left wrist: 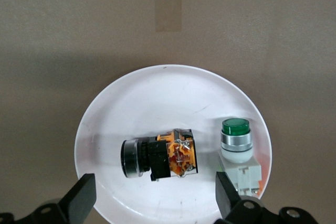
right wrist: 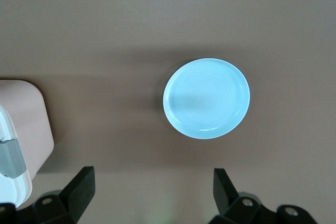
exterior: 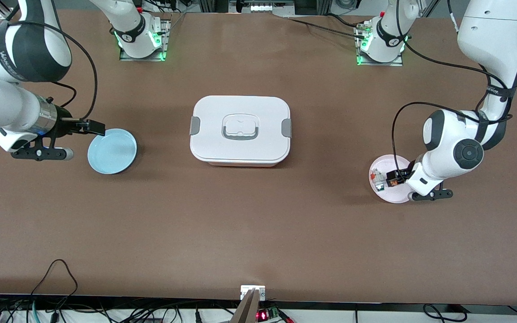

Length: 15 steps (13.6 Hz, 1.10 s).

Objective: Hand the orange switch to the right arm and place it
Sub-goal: 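Grasp the black-orange switch on the white plate with the left gripper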

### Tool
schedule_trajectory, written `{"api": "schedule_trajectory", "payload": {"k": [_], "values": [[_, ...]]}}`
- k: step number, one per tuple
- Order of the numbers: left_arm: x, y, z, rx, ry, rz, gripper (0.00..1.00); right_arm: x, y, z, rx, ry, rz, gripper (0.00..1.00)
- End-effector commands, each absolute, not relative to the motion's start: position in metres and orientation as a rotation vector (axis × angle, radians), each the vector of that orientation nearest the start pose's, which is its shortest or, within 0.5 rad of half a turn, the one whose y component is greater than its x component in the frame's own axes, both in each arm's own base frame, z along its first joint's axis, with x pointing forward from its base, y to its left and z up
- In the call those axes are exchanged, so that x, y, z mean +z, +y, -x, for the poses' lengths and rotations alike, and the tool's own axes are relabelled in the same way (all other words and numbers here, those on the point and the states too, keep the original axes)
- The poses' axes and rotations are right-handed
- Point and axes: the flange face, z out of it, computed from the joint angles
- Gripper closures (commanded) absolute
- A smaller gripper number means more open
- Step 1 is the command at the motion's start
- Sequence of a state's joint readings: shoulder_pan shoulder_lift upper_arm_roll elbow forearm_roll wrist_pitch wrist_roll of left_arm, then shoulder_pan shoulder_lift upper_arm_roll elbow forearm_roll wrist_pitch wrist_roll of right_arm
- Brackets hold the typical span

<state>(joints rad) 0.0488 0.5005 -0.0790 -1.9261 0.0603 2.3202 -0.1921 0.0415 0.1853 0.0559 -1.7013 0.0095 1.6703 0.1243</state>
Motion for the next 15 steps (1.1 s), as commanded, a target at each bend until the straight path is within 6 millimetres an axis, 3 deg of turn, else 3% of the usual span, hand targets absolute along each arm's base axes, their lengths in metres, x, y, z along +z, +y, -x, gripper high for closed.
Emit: {"api": "schedule_trajectory", "payload": {"k": [1, 3, 11, 14, 15], "values": [[0.211, -0.015, -0.618, 0.100, -0.215, 3.107, 0.00, 0.455, 0.060, -0.596, 0.348, 0.053, 3.127, 0.00], [0.196, -0.015, -0.619, 0.074, -0.219, 3.114, 0.00, 0.448, 0.060, -0.599, 0.341, 0.060, 3.127, 0.00], [0.173, 0.002, -0.607, 0.073, -0.266, 3.118, 0.02, 0.440, 0.067, -0.602, 0.348, 0.050, 3.125, 0.00], [0.168, 0.001, -0.602, 0.061, -0.265, 3.121, 0.10, 0.443, 0.069, -0.603, 0.338, 0.056, 3.102, 0.00], [0.167, 0.000, -0.601, 0.066, -0.263, 3.122, 0.21, 0.443, 0.070, -0.603, 0.338, 0.067, 3.080, 0.00]]}}
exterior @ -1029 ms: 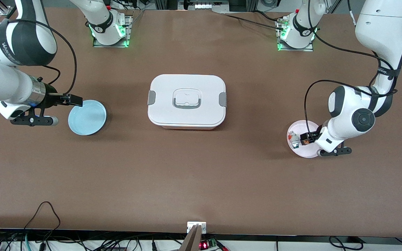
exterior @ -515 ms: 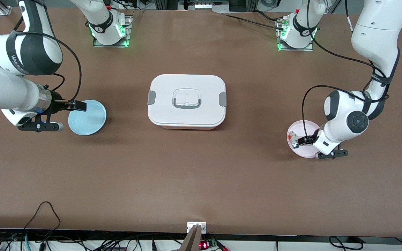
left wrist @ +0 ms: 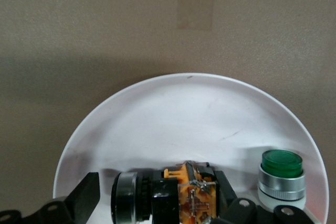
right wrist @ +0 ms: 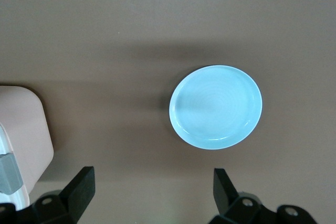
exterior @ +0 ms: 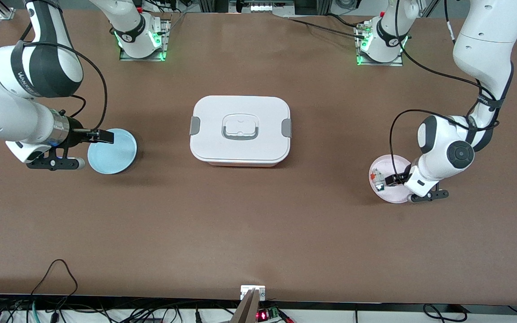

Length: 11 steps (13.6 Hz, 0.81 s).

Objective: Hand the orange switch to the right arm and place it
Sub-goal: 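Grasp the black-orange switch on the white plate with the left gripper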

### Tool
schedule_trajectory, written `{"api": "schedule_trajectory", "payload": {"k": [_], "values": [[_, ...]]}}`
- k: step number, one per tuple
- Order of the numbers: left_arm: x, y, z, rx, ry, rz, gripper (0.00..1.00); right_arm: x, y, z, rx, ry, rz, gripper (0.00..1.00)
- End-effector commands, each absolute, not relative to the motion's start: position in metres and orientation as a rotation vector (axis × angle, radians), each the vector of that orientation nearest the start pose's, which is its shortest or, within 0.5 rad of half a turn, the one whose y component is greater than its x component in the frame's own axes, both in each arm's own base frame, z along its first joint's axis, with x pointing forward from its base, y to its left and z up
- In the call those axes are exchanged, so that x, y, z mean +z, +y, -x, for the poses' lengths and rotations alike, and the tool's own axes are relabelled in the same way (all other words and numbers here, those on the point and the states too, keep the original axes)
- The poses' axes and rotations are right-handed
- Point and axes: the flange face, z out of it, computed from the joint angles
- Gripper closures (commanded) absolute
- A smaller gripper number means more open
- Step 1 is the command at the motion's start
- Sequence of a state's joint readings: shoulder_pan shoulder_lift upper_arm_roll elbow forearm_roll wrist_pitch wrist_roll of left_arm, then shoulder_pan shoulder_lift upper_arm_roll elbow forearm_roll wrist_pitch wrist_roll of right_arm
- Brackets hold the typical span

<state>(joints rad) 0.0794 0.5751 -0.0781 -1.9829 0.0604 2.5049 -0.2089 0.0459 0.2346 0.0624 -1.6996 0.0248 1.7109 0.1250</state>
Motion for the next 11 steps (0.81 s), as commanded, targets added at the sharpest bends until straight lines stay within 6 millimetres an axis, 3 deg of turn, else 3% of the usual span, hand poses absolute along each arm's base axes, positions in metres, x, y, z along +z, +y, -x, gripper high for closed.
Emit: {"api": "schedule_trajectory", "payload": {"k": [1, 2, 4, 8, 9, 11], "values": [[0.167, -0.004, -0.600, 0.075, -0.254, 3.123, 0.41, 0.446, 0.073, -0.604, 0.320, 0.065, 3.026, 0.00], [0.168, -0.009, -0.600, 0.083, -0.238, 3.123, 0.52, 0.447, 0.075, -0.605, 0.308, 0.082, 2.987, 0.00], [0.176, -0.012, -0.602, 0.111, -0.209, 3.122, 0.64, 0.454, 0.087, -0.608, 0.282, 0.108, 2.896, 0.00], [0.248, -0.015, -0.638, 0.231, -0.108, 3.105, 0.65, 0.466, 0.106, -0.610, 0.274, 0.176, 2.643, 0.00], [0.273, -0.027, -0.649, 0.257, 0.071, 3.120, 0.66, 0.470, 0.112, -0.611, 0.277, 0.198, 2.567, 0.00], [0.304, -0.025, -0.664, 0.252, 0.257, 3.138, 0.67, 0.477, 0.123, -0.612, 0.281, 0.241, 2.424, 0.00]]}}
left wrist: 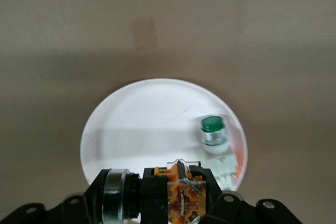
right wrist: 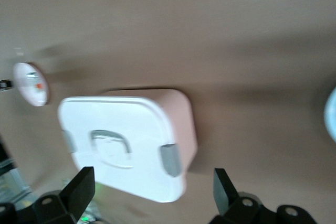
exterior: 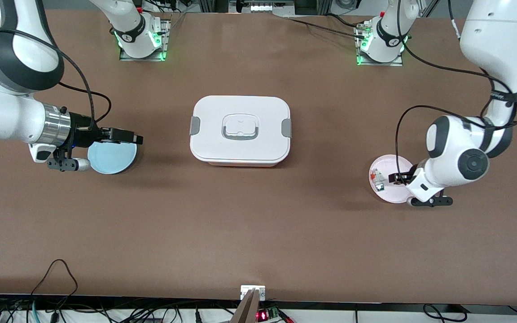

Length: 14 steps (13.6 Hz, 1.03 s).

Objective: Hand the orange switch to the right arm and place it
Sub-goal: 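Lift the switch toward the lunch box while the right gripper reaches over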

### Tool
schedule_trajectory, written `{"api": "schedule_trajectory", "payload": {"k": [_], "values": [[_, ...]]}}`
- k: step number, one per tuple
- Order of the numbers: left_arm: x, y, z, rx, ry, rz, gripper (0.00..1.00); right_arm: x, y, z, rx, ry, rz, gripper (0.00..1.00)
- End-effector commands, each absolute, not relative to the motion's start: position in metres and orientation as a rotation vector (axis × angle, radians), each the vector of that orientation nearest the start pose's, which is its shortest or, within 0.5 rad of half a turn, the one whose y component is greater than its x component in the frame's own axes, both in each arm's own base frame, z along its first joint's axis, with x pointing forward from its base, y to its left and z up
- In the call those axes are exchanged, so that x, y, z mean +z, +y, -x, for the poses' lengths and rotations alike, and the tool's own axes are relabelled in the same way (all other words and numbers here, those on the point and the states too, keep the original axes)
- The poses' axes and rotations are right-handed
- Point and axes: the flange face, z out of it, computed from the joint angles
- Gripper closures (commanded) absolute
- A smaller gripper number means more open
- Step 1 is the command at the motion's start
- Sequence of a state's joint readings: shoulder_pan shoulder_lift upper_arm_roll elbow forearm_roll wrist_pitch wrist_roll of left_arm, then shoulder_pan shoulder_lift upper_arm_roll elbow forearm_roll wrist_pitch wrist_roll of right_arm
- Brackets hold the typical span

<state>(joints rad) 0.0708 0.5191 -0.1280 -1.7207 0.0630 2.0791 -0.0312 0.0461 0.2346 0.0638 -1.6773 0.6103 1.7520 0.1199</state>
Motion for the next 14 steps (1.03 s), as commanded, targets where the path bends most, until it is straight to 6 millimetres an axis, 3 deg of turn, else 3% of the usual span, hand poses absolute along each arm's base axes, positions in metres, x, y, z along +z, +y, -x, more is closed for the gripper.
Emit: {"api": "schedule_trajectory", "payload": {"k": [1, 3, 5, 8, 12, 14], "values": [[0.315, -0.026, -0.667, 0.249, 0.363, 3.145, 0.68, 0.481, 0.128, -0.614, 0.277, 0.261, 2.361, 0.00], [0.338, -0.043, -0.664, 0.218, 0.494, 3.294, 0.68, 0.488, 0.139, -0.616, 0.288, 0.304, 2.228, 0.00], [0.338, -0.053, -0.662, 0.138, 0.795, 3.468, 0.69, 0.497, 0.152, -0.617, 0.299, 0.326, 2.084, 0.00], [0.339, -0.078, -0.663, -0.085, 1.169, 3.582, 0.69, 0.487, 0.173, -0.624, 0.356, 0.375, 1.891, 0.00], [0.351, -0.121, -0.662, -0.582, 1.650, 3.639, 0.70, 0.481, 0.192, -0.629, 0.382, 0.433, 1.732, 0.00], [0.365, -0.147, -0.661, -0.798, 1.787, 3.641, 0.70, 0.483, 0.212, -0.629, 0.384, 0.472, 1.682, 0.00]]}}
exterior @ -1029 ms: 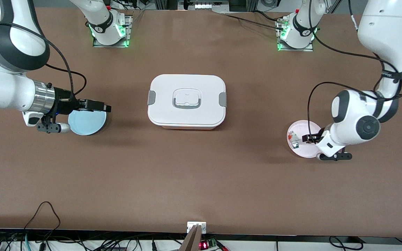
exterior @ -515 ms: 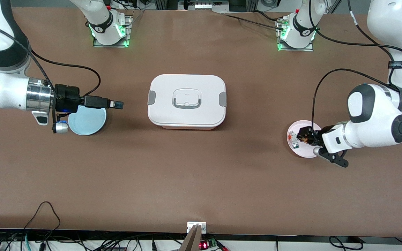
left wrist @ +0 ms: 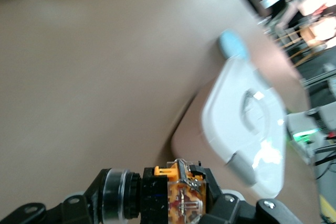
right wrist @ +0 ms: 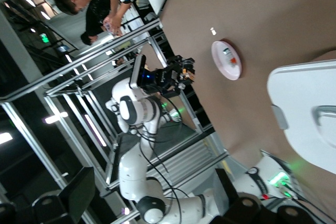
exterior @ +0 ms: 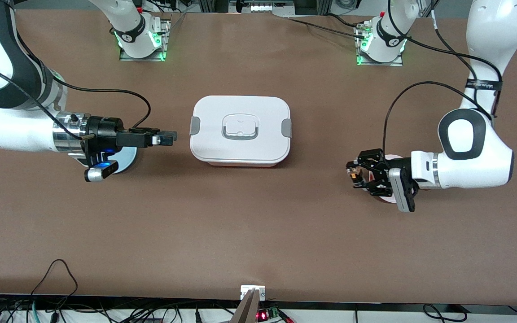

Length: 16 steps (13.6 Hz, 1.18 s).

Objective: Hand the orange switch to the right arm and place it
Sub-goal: 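Lift the switch toward the lunch box while the right gripper reaches over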

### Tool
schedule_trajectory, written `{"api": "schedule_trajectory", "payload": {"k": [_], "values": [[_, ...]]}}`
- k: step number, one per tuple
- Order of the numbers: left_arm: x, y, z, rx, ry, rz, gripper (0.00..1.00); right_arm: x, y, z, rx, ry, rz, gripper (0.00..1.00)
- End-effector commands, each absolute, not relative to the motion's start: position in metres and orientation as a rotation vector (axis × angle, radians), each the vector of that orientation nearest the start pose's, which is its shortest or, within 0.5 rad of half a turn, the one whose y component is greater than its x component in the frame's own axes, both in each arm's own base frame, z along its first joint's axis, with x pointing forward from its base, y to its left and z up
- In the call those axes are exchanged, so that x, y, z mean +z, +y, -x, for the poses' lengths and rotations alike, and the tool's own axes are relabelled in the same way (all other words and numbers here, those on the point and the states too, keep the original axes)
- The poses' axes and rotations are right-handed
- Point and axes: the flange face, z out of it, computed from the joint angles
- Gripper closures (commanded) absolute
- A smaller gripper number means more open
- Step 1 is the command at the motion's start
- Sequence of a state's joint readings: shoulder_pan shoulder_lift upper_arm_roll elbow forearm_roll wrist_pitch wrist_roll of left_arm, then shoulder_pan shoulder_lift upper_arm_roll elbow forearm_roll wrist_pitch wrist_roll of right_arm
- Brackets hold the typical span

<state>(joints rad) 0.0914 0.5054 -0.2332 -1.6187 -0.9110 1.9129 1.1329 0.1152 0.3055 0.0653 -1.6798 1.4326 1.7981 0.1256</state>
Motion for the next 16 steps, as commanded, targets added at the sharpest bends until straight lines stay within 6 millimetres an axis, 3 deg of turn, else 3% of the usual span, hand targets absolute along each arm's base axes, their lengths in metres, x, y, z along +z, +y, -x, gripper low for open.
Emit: {"api": "schedule_trajectory", "payload": {"k": [1, 4, 5, 7, 8, 13, 15, 16], "values": [[0.373, -0.162, -0.660, 0.474, -0.934, -1.817, 0.69, 0.483, 0.224, -0.627, 0.386, 0.476, 1.673, 0.00], [0.389, -0.211, -0.658, 0.743, -0.903, -1.534, 0.71, 0.475, 0.250, -0.621, 0.394, 0.481, 1.685, 0.00], [0.394, -0.225, -0.656, 0.795, -0.886, -1.479, 0.71, 0.470, 0.251, -0.621, 0.394, 0.493, 1.687, 0.00], [0.406, -0.262, -0.645, 0.810, -0.845, -1.396, 0.72, 0.471, 0.252, -0.621, 0.397, 0.498, 1.665, 0.00], [0.408, -0.289, -0.635, 0.793, -0.842, -1.368, 0.73, 0.471, 0.252, -0.621, 0.397, 0.499, 1.664, 0.00], [0.407, -0.378, -0.607, 0.853, -0.682, -1.435, 0.74, 0.471, 0.261, -0.618, 0.401, 0.495, 1.668, 0.00], [0.407, -0.402, -0.594, 0.865, -0.587, -1.446, 0.75, 0.469, 0.280, -0.612, 0.408, 0.499, 1.651, 0.00], [0.418, -0.413, -0.591, 0.874, -0.582, -1.419, 0.75, 0.459, 0.290, -0.612, 0.419, 0.511, 1.638, 0.00]]}}
